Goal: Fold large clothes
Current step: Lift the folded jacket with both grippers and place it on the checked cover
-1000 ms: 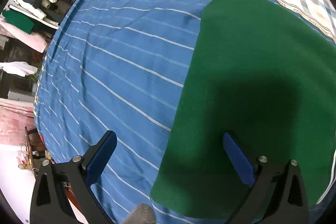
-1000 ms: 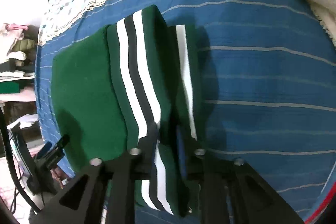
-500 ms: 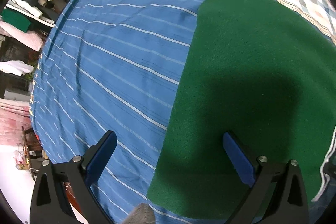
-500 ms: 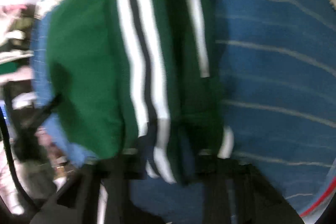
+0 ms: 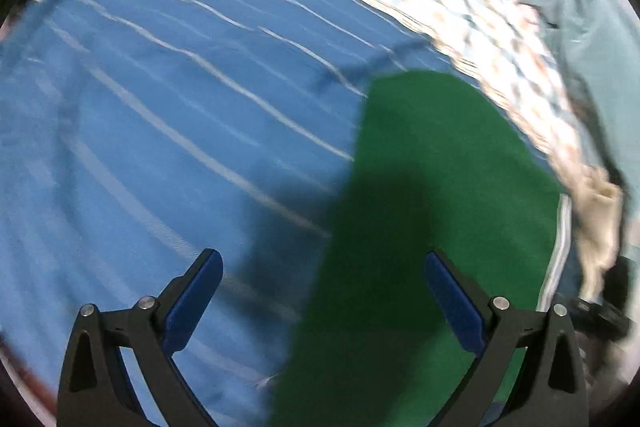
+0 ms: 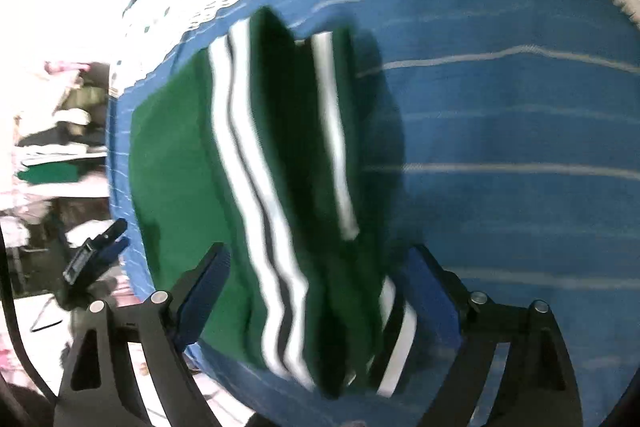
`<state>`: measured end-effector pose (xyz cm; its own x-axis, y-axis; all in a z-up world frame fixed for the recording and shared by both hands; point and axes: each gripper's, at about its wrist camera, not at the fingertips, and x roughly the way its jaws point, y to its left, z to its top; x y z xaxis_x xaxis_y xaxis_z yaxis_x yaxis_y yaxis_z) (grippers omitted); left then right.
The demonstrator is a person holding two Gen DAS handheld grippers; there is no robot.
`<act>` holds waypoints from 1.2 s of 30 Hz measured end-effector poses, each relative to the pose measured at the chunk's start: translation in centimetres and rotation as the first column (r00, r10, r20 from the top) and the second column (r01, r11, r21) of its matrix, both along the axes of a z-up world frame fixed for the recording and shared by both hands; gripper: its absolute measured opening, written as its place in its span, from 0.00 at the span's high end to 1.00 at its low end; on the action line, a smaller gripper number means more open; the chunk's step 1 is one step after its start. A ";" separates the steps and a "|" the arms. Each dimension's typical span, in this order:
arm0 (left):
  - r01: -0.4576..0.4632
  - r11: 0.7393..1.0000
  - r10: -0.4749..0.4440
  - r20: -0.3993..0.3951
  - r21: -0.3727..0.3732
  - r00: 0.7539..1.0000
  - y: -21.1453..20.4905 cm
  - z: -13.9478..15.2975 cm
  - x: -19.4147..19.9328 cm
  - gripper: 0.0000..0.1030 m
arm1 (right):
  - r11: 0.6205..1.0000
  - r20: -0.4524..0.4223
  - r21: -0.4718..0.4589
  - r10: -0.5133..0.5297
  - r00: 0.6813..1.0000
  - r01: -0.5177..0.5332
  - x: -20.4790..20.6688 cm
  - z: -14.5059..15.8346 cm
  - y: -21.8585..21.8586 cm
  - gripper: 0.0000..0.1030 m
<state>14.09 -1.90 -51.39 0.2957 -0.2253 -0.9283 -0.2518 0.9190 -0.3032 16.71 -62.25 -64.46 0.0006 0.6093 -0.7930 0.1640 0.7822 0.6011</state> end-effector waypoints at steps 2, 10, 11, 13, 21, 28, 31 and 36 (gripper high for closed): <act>0.036 0.992 -0.036 0.002 -0.124 0.999 -0.5 -1.9 0.9 0.00 | 0.990 -0.020 0.138 0.008 1.000 -0.005 0.7 -2.9 -0.5 0.12; 0.163 0.932 -0.159 0.041 -0.322 0.986 -3.4 -4.7 3.4 0.00 | 0.915 -0.010 0.391 0.111 0.994 -0.099 3.0 -7.4 4.3 0.11; 0.162 0.930 -0.156 0.044 -0.330 0.987 -3.3 -4.5 3.4 0.01 | 0.916 -0.007 0.389 0.110 0.994 -0.099 3.3 -7.5 4.9 0.11; 0.162 0.927 -0.151 0.060 -0.337 0.987 -3.3 -4.0 3.5 0.01 | 0.918 -0.013 0.391 0.085 0.996 -0.073 3.8 -7.5 5.9 0.14; 0.234 0.910 -0.198 0.136 -0.343 0.971 -2.1 -0.4 4.8 0.01 | 0.905 0.002 0.425 -0.015 1.000 0.012 3.8 -4.1 7.3 0.58; 0.293 0.892 -0.246 0.175 -0.343 0.953 0.3 2.9 9.6 0.01 | 0.916 0.026 0.392 -0.100 0.995 0.082 4.4 0.2 10.6 0.59; 0.329 0.885 -0.274 0.202 -0.330 0.940 1.3 5.3 12.9 0.01 | 0.919 0.044 0.380 -0.133 0.990 0.107 6.2 2.6 12.0 0.60; 0.381 0.877 -0.321 0.233 -0.291 0.918 2.5 7.9 20.5 0.02 | 0.916 0.077 0.376 -0.183 0.980 0.142 11.1 5.6 14.6 0.60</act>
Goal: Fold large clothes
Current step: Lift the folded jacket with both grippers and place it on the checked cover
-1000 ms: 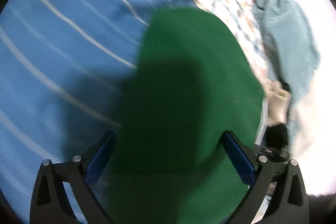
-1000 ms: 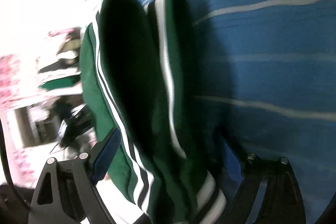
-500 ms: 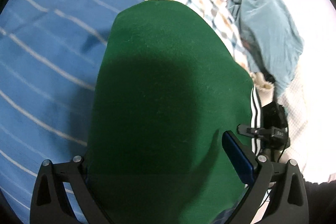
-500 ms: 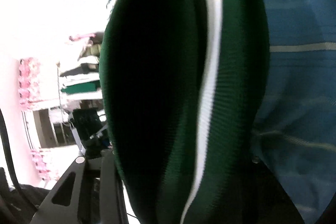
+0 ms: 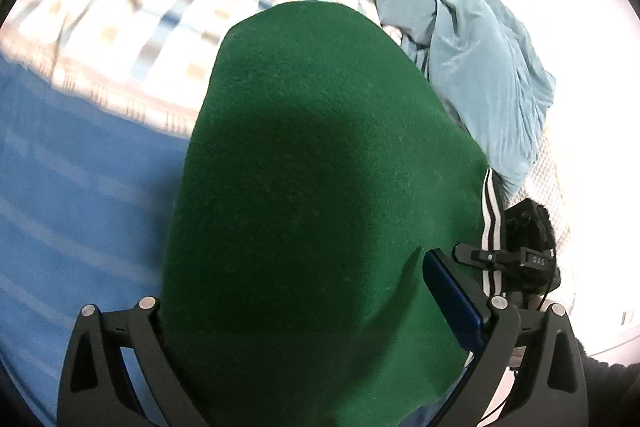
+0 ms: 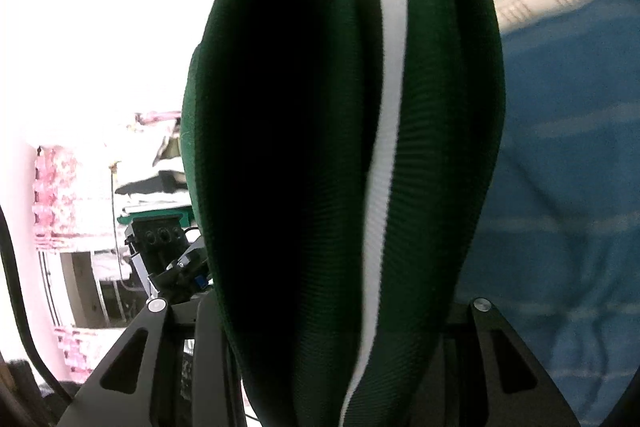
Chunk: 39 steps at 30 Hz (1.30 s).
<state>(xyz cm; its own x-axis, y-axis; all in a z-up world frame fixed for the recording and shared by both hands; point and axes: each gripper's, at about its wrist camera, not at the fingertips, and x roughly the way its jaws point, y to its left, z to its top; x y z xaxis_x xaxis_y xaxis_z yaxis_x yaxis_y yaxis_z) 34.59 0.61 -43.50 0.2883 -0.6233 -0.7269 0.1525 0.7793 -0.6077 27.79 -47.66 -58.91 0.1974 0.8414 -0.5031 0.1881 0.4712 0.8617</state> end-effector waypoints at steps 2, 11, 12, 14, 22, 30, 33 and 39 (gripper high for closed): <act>0.005 1.000 -0.005 0.007 0.012 1.000 0.3 0.5 2.9 0.02 | 1.000 0.017 -0.008 -0.009 1.000 0.009 3.0 0.8 0.9 0.60; -0.048 0.998 0.048 0.007 0.037 0.999 2.3 -1.2 17.6 0.02 | 1.000 0.034 -0.022 0.008 0.999 -0.007 20.4 0.4 2.9 0.60; -0.057 0.997 0.057 0.001 0.043 0.998 2.2 -2.1 19.5 0.02 | 1.000 0.034 -0.029 0.014 0.999 -0.013 22.7 -0.1 3.1 0.60; -0.066 0.997 0.066 -0.009 0.048 0.998 2.9 -3.6 21.1 0.02 | 0.999 0.026 -0.035 0.026 0.999 -0.025 26.4 -1.2 3.5 0.60; -0.059 0.979 0.051 0.047 0.197 0.998 1.4 -11.5 24.0 0.00 | 0.986 -0.058 -0.146 0.078 0.995 -0.086 34.8 -8.2 4.1 0.52; -0.120 0.945 0.106 0.063 0.303 0.992 0.6 -9.2 23.9 0.00 | 0.800 0.001 -0.596 0.090 0.996 -0.072 31.9 -3.7 5.3 0.11; -0.167 0.887 0.131 0.111 0.431 0.985 -0.2 -6.5 22.2 0.00 | 0.621 0.038 -0.783 0.093 0.995 -0.028 31.7 -1.2 4.8 0.11; -0.251 0.761 0.119 0.252 0.598 0.960 -1.4 0.0 15.0 0.00 | 0.448 0.039 -0.894 0.081 0.996 -0.001 23.0 3.3 8.6 0.10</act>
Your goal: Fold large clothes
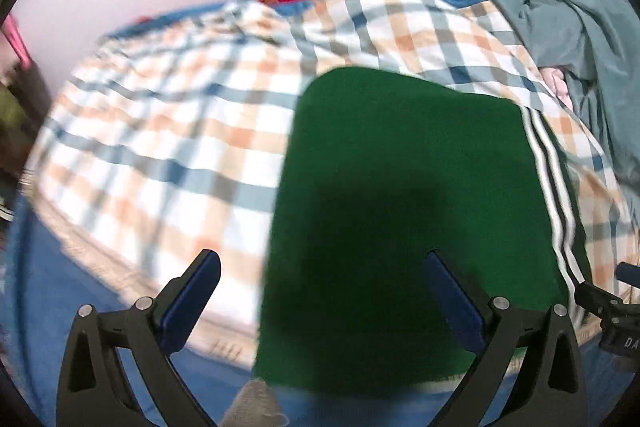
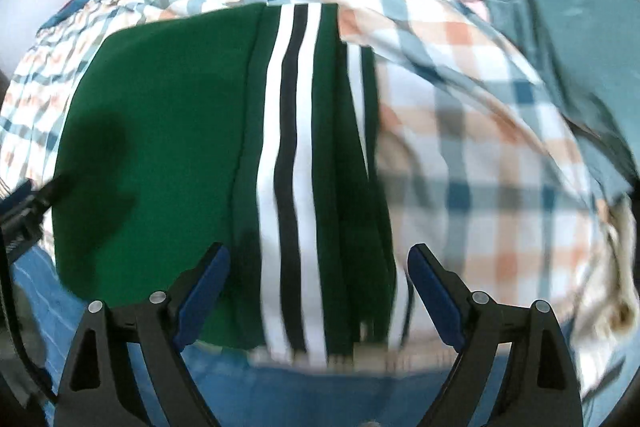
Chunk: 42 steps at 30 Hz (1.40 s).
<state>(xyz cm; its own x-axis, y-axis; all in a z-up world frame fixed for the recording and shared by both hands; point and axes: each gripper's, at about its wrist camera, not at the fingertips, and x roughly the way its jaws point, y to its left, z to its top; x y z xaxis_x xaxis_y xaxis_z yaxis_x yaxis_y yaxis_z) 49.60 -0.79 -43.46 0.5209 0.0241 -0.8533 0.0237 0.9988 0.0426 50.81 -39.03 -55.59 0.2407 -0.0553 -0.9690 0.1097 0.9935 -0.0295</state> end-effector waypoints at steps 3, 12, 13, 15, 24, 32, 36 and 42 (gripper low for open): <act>-0.015 0.999 0.015 0.008 0.030 1.000 -0.5 4.0 -3.9 0.00 | 0.999 0.028 -0.040 -0.032 0.999 0.033 -4.2 3.5 1.1 0.10; -0.054 0.999 0.053 0.051 0.008 0.997 -1.9 16.3 -12.8 0.00 | 0.991 0.139 -0.103 -0.065 0.988 0.080 -16.2 19.0 2.5 0.10; -0.051 0.999 0.051 0.061 0.009 0.997 -1.9 18.0 -14.3 0.00 | 0.990 0.154 -0.113 -0.064 0.986 0.082 -17.4 20.9 2.8 0.10; -0.048 0.999 0.048 0.079 0.008 0.996 -1.9 20.8 -16.6 0.00 | 0.989 0.180 -0.116 -0.068 0.981 0.090 -19.5 24.0 2.8 0.10; -0.013 1.000 0.010 0.183 0.015 0.983 -1.8 32.0 -26.8 0.00 | 0.990 0.303 -0.112 -0.053 0.952 0.091 -31.3 39.8 5.0 0.10; -0.030 1.000 0.028 0.227 0.004 0.974 -1.3 38.1 -33.5 0.00 | 0.993 0.387 -0.091 -0.040 0.921 0.081 -40.3 50.0 5.7 0.10; -0.030 0.999 0.032 0.221 -0.012 0.975 -1.1 39.8 -35.9 0.00 | 0.993 0.400 -0.093 -0.027 0.916 0.070 -43.8 53.0 6.3 0.10; -0.011 1.000 0.011 0.247 -0.003 0.969 -1.6 42.1 -38.9 0.00 | 0.994 0.429 -0.075 -0.039 0.902 0.079 -48.2 56.8 6.1 0.10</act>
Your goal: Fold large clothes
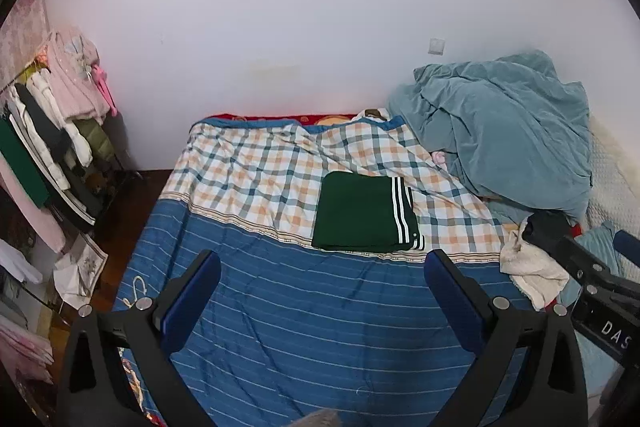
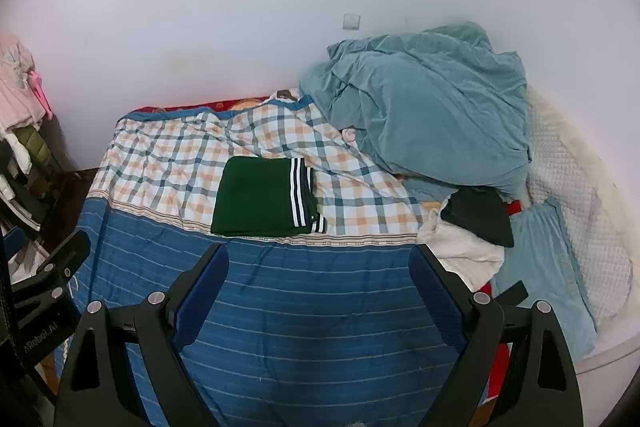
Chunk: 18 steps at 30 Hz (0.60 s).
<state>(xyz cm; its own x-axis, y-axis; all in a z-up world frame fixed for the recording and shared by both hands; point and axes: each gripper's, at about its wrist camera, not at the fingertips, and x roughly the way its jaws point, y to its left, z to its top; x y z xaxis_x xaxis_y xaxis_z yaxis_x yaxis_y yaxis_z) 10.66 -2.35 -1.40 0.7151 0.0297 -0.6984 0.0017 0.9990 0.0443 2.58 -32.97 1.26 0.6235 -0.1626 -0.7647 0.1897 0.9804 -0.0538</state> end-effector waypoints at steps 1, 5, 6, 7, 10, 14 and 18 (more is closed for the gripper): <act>0.003 1.000 -0.003 0.002 -0.003 1.000 0.0 0.2 -0.3 0.00 | 1.000 0.009 -0.001 0.001 1.000 -0.001 -0.6 0.6 0.0 0.10; 0.001 1.000 -0.001 0.019 -0.001 1.000 -0.2 1.0 -1.7 0.00 | 1.000 0.030 -0.006 0.005 1.000 -0.004 -2.3 2.3 -0.2 0.10; -0.003 1.000 0.003 0.024 0.000 1.000 -0.1 1.1 -1.9 0.00 | 1.000 0.035 -0.004 0.007 0.999 -0.006 -2.5 2.6 -0.3 0.10; -0.009 1.000 0.009 0.031 -0.001 0.999 -0.1 1.3 -2.1 0.00 | 1.000 0.039 -0.008 0.010 0.999 -0.010 -2.8 2.9 -0.3 0.10; -0.025 1.000 0.025 0.050 0.004 0.998 0.0 1.7 -2.8 0.00 | 1.000 0.051 -0.027 0.016 0.999 -0.015 -3.4 3.7 -0.4 0.10; -0.029 0.999 0.028 0.077 0.013 0.997 0.0 2.2 -3.6 0.00 | 0.999 0.066 -0.031 0.022 0.998 -0.020 -4.0 4.3 -0.4 0.08; -0.036 0.999 0.035 0.087 0.014 0.996 -0.1 2.4 -4.1 0.00 | 0.999 0.076 -0.028 0.045 0.996 -0.043 -4.2 4.6 -0.4 0.07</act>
